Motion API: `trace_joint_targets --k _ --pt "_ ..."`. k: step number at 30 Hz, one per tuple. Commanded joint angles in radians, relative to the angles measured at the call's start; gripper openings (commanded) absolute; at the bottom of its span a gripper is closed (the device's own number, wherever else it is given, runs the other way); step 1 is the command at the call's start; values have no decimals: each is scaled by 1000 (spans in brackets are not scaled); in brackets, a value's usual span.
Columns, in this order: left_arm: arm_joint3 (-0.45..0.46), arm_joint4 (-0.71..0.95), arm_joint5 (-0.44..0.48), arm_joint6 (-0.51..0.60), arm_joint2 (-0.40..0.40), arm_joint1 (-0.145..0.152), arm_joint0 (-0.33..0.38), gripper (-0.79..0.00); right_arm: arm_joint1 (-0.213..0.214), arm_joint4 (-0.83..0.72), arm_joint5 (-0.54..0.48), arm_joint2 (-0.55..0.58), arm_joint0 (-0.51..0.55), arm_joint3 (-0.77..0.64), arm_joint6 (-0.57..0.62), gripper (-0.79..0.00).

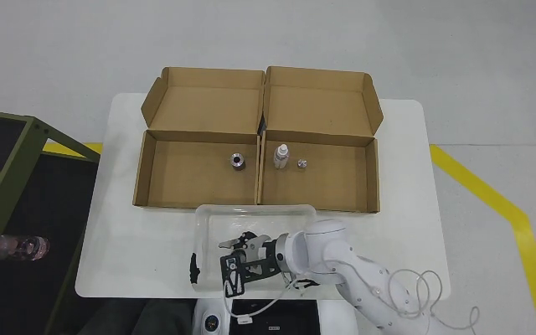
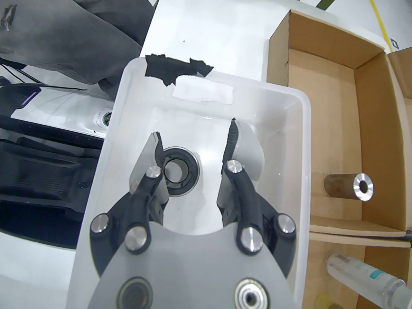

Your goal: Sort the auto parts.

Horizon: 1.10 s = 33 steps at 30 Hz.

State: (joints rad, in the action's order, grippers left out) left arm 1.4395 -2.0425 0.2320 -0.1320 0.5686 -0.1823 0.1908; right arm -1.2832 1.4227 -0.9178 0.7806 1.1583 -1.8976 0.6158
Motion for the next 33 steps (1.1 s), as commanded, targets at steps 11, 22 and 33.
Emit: trace_joint_targets --k 11,22,33 --pt "0 0 0 0 0 0 0 0 20 41 -7 -4 32 -3 19 -397" --pt "0 0 0 0 0 0 0 0 16 59 5 -45 -7 70 -1 -369" --pt "0 0 0 0 0 0 0 0 1 52 25 -92 -68 135 -10 -416"
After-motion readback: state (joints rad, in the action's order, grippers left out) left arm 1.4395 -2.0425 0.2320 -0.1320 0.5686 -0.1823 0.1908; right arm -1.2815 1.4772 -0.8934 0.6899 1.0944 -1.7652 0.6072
